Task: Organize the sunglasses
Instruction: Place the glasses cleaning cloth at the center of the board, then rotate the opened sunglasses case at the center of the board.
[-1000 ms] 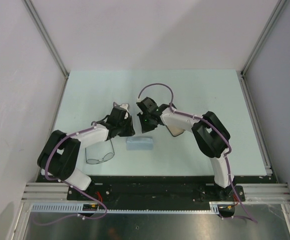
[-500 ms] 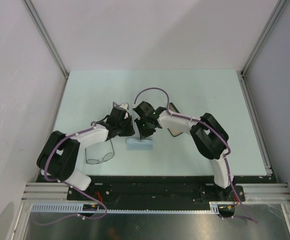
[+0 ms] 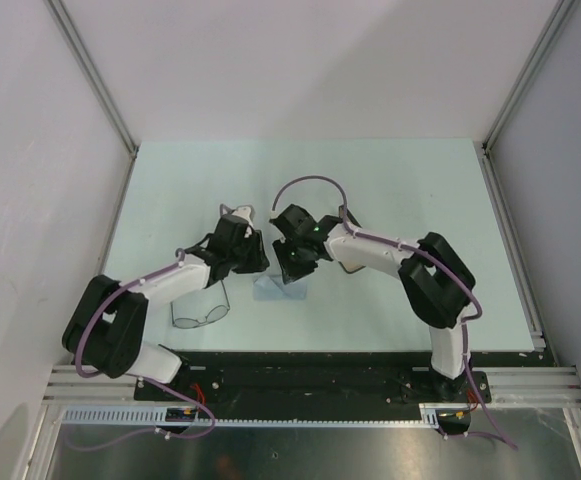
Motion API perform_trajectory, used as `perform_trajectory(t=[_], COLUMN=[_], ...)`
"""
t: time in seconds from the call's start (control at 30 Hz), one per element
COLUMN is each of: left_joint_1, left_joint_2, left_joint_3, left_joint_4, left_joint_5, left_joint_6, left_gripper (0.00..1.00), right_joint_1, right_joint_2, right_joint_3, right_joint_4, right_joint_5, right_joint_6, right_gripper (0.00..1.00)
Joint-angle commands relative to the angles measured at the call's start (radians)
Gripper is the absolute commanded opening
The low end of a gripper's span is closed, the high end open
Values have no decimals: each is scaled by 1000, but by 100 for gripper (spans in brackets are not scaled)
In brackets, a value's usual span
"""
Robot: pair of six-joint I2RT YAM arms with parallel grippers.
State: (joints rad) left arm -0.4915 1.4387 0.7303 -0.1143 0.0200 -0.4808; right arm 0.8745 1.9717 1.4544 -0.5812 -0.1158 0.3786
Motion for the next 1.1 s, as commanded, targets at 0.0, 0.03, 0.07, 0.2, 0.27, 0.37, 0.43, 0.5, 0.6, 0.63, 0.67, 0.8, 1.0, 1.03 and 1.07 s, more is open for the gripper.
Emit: perform_trajectory(t=[0.0, 0.03, 0.07, 0.2, 0.27, 0.37, 0.43, 0.5, 0.6, 0.63, 0.67, 0.8, 1.0, 1.03, 1.07], left_joint_1=[-4, -5, -4, -4, -2, 1, 2, 7, 13, 11, 14, 18, 19, 19, 21], left_joint_2=[-57, -63, -66, -84, -95, -113, -121, -124, -115, -115, -112, -107, -106, -106, -106], left_joint_3=[-19, -22, -23, -22, -25, -32, -42, -46, -46, -46, -46, -45, -45, -45, -45], left_joint_4=[25, 24, 24, 13, 11, 5, 5, 4, 1, 1, 1, -1, -4, -2, -2], left_joint_5=[-18, -18, -18, -18, -18, -18, -18, -45, -42, -40, -38, -35, -34, -35, -35], left_joint_6=[-21, -22, -22, -24, -21, -22, -27, -28, -28, -28, -28, -24, -24, -24, -24], left_gripper=[47, 48, 48, 50, 50, 50, 51, 51, 51, 51, 51, 51, 51, 52, 51], right_joint_1=[3, 0, -5, -81, -133, -201, -230, -252, -258, -258, -259, -269, -275, -273, -273], right_joint_2=[-115, -132, -135, -126, -117, -90, -62, -2, 90, 107, 121, 167, 191, 197, 202], right_joint_3=[-6, -9, -12, -11, -9, 9, 56, 124, 197, 236, 250, 273, 268, 268, 268], right_joint_4=[4, 9, 9, 12, 40, 72, 75, 70, 40, 26, 21, 27, 37, 37, 40], right_joint_5=[44, 71, 93, 211, 246, 265, 258, 274, 303, 315, 324, 335, 312, 306, 295], right_joint_6=[34, 40, 43, 66, 57, 39, 16, -3, -27, -30, -32, -27, -30, -35, -43], right_gripper=[33, 34, 35, 38, 46, 51, 52, 52, 52, 52, 52, 52, 49, 46, 44])
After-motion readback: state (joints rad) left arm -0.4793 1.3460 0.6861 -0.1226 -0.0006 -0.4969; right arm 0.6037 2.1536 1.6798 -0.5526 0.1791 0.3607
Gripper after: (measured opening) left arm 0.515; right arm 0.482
